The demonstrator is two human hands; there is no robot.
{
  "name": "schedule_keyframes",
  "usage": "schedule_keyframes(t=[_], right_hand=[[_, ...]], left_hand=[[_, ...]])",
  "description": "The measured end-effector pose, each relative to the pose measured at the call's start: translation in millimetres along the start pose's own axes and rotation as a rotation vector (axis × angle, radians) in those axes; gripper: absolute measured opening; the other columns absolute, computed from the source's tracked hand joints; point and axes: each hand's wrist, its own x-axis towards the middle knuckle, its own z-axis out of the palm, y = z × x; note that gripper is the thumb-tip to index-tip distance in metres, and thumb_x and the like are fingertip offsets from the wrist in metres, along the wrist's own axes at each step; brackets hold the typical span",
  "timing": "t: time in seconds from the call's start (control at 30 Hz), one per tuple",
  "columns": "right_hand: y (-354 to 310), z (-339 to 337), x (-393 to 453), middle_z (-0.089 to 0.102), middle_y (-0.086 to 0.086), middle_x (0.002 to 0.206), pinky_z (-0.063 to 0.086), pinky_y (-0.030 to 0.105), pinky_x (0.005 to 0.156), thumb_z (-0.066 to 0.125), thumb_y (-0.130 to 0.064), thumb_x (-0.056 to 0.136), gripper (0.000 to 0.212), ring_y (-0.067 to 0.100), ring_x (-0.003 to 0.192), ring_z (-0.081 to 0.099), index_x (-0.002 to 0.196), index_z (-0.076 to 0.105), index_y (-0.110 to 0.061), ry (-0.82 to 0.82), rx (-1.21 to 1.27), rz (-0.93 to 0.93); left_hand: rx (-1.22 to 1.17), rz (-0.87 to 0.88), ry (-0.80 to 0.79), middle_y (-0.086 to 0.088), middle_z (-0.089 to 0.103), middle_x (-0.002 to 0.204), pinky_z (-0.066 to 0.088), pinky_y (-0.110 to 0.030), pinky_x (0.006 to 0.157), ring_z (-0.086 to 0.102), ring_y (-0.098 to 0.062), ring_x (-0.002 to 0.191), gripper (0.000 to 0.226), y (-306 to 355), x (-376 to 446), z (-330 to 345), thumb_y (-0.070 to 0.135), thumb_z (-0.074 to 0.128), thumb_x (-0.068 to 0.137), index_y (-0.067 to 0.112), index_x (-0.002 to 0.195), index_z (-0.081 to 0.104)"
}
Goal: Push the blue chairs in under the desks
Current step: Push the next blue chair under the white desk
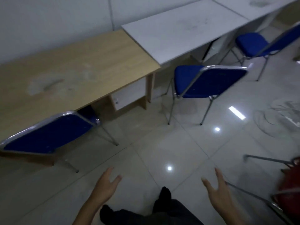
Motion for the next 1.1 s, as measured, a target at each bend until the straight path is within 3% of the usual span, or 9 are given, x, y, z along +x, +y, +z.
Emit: schedule_keyframes(t=[0.1,0.2,0.33,0.43,0.63,0.87,0.93,1.03,1.1], right_hand=[[-31.8,-27.4,36.8,0.023,-0.011,0.165,0.017,0.031,0.122,0.066,-0.052,0.092,0.088,0.011,0.153,0.02,0.163,0.019,-0.027,-0.075,0.048,-0.184],[-54.1,-53.8,68.1,0.015,-0.02,0.165,0.016,0.036,0.125,0.06,-0.065,0.091,0.092,0.002,0.151,0.014,0.163,0.011,-0.035,-0.147,0.118,-0.264],[-84.3,-80.0,108.1,0.01,-0.019,0.168,0.015,0.036,0.126,0.059,-0.066,0.093,0.091,0.002,0.153,0.011,0.163,0.007,-0.038,-0.117,0.21,-0.316],[-92.6,-101.7,149.0,0.011,-0.018,0.169,0.016,0.035,0.125,0.059,-0.065,0.093,0.09,0.0,0.153,0.013,0.162,0.007,-0.04,-0.084,0.273,-0.329],[-120.1,-156.3,238.6,0.015,-0.017,0.168,0.017,0.032,0.125,0.06,-0.06,0.095,0.086,-0.001,0.152,0.015,0.162,0.01,-0.04,-0.053,0.294,-0.339],[-157.9,-232.9,351.7,0.009,-0.024,0.165,0.015,0.03,0.122,0.059,-0.06,0.095,0.08,-0.001,0.153,0.006,0.159,0.013,-0.046,-0.05,0.25,-0.372],[-169.2,-246.1,383.2,0.013,-0.021,0.166,0.018,0.029,0.121,0.06,-0.058,0.095,0.08,-0.003,0.152,0.011,0.16,0.015,-0.043,-0.039,0.265,-0.345],[-186.7,-257.8,426.3,0.024,-0.035,0.151,0.025,0.008,0.106,0.061,-0.053,0.097,0.069,-0.029,0.131,0.023,0.152,0.02,-0.05,-0.047,0.32,-0.398],[-195.6,-260.1,454.3,0.029,-0.031,0.15,0.029,0.011,0.104,0.062,-0.053,0.096,0.067,-0.024,0.133,0.027,0.152,0.025,-0.049,-0.068,0.327,-0.432]], left_hand=[[-0.01,0.226,-0.048,0.003,0.04,0.16,0.028,-0.028,0.118,0.04,-0.012,0.141,0.074,103.9,14.9,58.8,0.051,0.062,0.098,0.024,0.161,0.034],[-0.013,0.347,-0.069,0.003,0.04,0.16,0.029,-0.031,0.118,0.04,-0.017,0.146,0.076,192.0,19.9,107.7,0.058,0.062,0.095,0.029,0.159,0.035],[-0.026,0.439,-0.122,0.007,0.037,0.162,0.032,-0.036,0.12,0.04,-0.016,0.146,0.077,274.9,28.1,164.6,0.064,0.061,0.093,0.038,0.159,0.032],[-0.046,0.519,-0.152,0.011,0.04,0.153,0.032,-0.029,0.112,0.04,-0.008,0.138,0.073,328.1,40.2,204.4,0.059,0.059,0.097,0.035,0.161,0.032],[-0.114,0.544,-0.184,0.005,0.039,0.162,0.038,-0.047,0.12,0.042,-0.018,0.145,0.074,426.7,91.8,260.8,0.064,0.061,0.093,0.038,0.158,0.035],[-0.137,0.6,-0.118,0.005,0.039,0.162,0.038,-0.047,0.119,0.039,-0.015,0.145,0.072,549.1,152.2,305.6,0.064,0.06,0.094,0.034,0.156,0.039],[-0.122,0.608,-0.072,0.004,0.04,0.16,0.04,-0.048,0.118,0.039,-0.014,0.143,0.07,578.5,164.6,311.3,0.063,0.06,0.095,0.032,0.155,0.04],[-0.13,0.622,0.005,0.007,0.047,0.154,0.043,-0.047,0.115,0.045,-0.012,0.137,0.074,614.2,181.5,316.0,0.075,0.058,0.088,0.035,0.15,0.046],[-0.121,0.609,0.051,0.008,0.047,0.153,0.044,-0.04,0.112,0.046,-0.01,0.134,0.071,632.0,190.8,316.6,0.073,0.057,0.089,0.037,0.15,0.046]])
